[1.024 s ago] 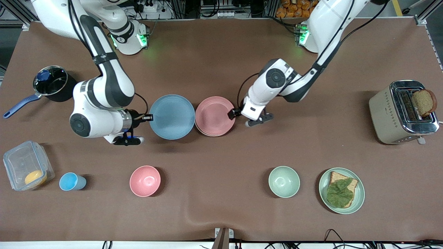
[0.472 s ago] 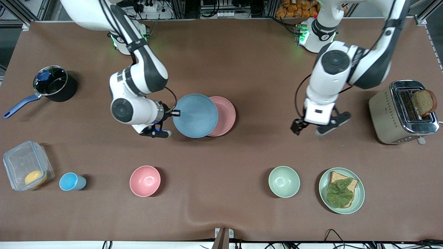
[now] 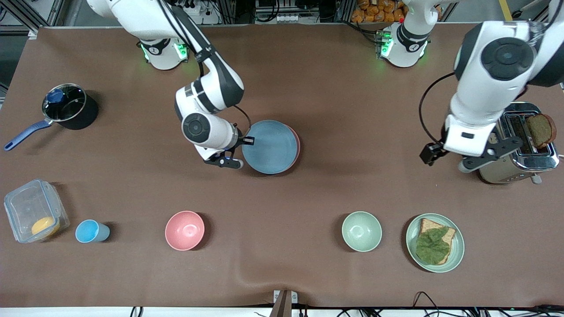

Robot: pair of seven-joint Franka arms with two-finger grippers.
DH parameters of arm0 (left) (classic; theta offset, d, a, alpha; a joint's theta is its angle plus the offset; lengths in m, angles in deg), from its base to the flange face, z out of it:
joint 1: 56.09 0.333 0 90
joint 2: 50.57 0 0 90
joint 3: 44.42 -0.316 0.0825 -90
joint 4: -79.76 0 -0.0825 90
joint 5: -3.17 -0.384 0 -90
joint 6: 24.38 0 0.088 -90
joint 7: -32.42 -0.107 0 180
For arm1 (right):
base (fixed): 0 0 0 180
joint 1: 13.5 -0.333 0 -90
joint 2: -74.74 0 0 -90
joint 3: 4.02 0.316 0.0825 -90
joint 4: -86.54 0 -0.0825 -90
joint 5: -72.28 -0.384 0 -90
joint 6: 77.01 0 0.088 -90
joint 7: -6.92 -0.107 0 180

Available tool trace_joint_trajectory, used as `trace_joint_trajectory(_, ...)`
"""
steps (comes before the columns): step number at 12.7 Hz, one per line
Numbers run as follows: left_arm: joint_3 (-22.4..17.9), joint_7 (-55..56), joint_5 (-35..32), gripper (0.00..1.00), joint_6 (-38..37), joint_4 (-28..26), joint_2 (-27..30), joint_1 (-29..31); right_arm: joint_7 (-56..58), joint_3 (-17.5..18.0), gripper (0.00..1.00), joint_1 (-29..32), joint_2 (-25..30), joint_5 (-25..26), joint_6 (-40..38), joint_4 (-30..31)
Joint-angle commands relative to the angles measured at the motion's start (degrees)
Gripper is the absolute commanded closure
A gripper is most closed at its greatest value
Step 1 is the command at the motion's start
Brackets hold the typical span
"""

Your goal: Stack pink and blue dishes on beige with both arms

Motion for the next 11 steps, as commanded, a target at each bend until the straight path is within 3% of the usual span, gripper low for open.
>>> trace_joint_trajectory(1,0.4,-6.8,-0.5,0.0,-7.4,5.3,-0.8,0.9,-0.8,-0.6,1.0,-0.3,-0.2,-2.1,0.3,0.1)
trace_joint_trajectory(3,1.0,-19.4,3.1,0.0,-10.1,6.5,0.3,3.6,-0.8,-0.6,1.0,-0.7,-0.2,-3.8,0.2,0.1)
trace_joint_trajectory(5,-2.3,-25.6,8.0,0.0,-13.4,6.7,3.6,3.3,-0.8,-0.6,1.0,-0.7,-0.5,-4.0,0.1,0.1)
trace_joint_trajectory(6,-4.6,-26.2,8.0,0.0,-14.9,6.7,5.2,2.0,-0.8,-0.6,0.84,-0.8,-0.6,-4.0,0.1,0.1)
trace_joint_trajectory(7,-6.9,-29.2,8.2,0.0,-15.7,6.7,6.0,1.8,-0.8,-0.6,0.36,-1.1,-0.6,-4.0,-0.1,0.1)
trace_joint_trajectory(8,-9.6,-32.6,8.3,0.0,-16.5,6.7,7.1,0.9,-0.7,-0.6,0.0,-1.7,-0.9,-4.0,-0.1,0.1)
trace_joint_trajectory(11,-15.2,-33.9,11.2,0.0,-17.6,6.4,8.5,-2.0,-0.7,-0.7,0.0,-1.1,-0.3,-4.0,-0.9,0.1)
